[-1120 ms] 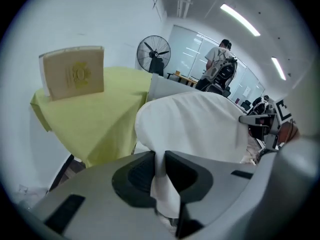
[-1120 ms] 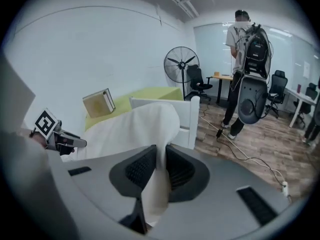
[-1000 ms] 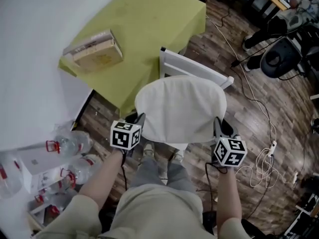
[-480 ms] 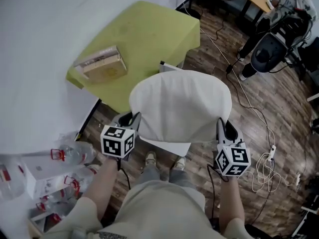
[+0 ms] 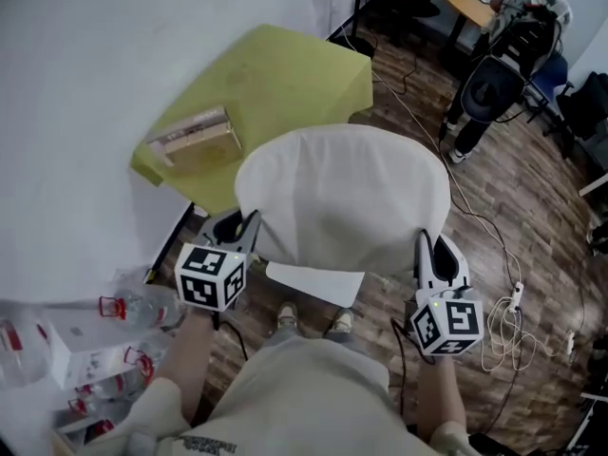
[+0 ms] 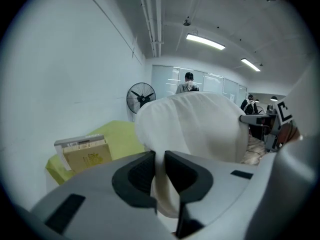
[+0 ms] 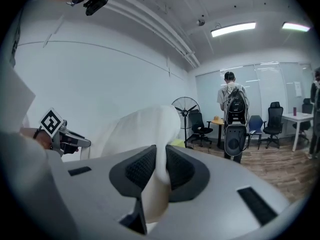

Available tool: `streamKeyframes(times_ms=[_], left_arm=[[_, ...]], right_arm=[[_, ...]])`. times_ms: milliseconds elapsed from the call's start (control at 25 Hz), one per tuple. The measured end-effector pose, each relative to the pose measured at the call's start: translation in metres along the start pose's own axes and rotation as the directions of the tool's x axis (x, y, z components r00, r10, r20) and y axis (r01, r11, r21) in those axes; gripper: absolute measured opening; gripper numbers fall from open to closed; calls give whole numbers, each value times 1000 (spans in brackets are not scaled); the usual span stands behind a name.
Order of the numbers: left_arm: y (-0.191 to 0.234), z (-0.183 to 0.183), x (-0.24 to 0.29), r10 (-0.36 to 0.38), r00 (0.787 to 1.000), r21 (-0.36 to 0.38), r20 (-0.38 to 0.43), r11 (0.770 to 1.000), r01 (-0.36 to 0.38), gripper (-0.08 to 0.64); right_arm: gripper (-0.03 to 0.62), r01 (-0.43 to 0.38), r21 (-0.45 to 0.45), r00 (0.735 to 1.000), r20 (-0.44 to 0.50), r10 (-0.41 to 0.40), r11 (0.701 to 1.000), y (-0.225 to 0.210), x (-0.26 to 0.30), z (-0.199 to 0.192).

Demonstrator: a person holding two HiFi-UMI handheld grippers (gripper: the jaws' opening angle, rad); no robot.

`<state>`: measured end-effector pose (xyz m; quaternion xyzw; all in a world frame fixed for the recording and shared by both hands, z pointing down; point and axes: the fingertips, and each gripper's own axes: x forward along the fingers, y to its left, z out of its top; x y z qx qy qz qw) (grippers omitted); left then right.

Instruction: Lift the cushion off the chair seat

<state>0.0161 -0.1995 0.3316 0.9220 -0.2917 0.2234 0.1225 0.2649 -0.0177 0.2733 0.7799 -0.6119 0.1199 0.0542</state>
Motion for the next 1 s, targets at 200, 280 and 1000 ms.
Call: streamKeyframes(times_ms=[200, 280, 1000], left_arm=[[-11, 33, -23, -10, 998, 3, 65, 1000, 10, 72], [-15, 43, -29, -21, 996, 9, 87, 1000, 21, 72], [-23, 64, -29, -55, 990, 6, 130, 998, 55, 72]], right_arm=[[77, -14, -5, 998, 56, 14, 1000, 1, -24, 24], [77, -6, -17, 997, 77, 7, 1000, 0, -31, 32], [77, -2, -30, 996, 87, 5, 1000, -9, -38, 44]])
